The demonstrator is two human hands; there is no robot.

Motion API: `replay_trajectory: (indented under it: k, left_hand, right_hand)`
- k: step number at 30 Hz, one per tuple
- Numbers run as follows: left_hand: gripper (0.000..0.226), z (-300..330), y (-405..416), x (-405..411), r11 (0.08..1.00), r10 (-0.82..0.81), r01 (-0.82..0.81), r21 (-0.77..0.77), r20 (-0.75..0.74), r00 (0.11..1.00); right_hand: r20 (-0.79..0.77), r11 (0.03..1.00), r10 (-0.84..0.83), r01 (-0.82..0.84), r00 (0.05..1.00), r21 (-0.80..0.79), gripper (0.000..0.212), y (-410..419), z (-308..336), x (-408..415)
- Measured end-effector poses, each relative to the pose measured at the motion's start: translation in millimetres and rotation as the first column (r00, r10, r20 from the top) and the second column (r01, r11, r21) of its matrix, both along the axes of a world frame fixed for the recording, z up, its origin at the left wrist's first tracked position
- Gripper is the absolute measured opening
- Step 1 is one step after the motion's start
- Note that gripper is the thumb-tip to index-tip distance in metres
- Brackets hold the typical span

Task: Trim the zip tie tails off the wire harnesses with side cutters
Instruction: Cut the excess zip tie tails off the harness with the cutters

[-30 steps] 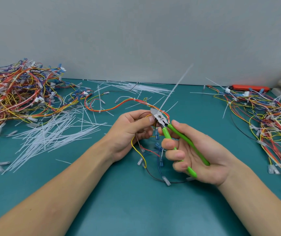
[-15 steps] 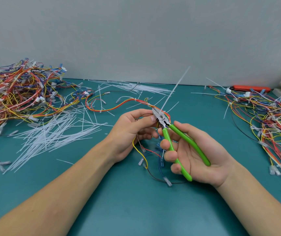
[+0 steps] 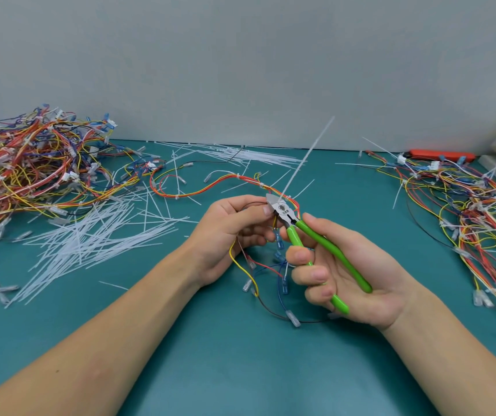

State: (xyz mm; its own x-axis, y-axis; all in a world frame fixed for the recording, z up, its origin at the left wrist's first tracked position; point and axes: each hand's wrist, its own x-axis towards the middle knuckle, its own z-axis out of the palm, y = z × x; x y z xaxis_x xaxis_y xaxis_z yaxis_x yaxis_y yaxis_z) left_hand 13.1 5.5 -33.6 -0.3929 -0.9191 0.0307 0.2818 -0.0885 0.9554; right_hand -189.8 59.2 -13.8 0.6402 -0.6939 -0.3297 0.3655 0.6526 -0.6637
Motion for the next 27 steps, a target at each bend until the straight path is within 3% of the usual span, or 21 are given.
replay_trajectory:
  k: [8,14,27]
  left_hand:
    - [0.028,2.8,0.9,-1.5,1.000,0.003,-0.003,0.031,0.010,1.000]
    - [0.012,2.0,0.3,-0.3,0.999,-0.049,0.049,-0.001,0.013,0.999]
    - [0.030,-1.3,0.0,1.7,0.992,-0.094,0.099,-0.076,0.064,0.993]
  right_hand:
    - [0.029,1.000,0.016,-0.015,0.999,-0.012,0.032,0.7,-0.4,-0.4]
    - [0.034,1.000,0.026,-0.026,0.999,-0.002,0.035,1.3,-1.0,0.3]
    - [0.060,1.000,-0.022,0.022,0.998,-0.001,0.035,-0.9,-2.6,-1.5]
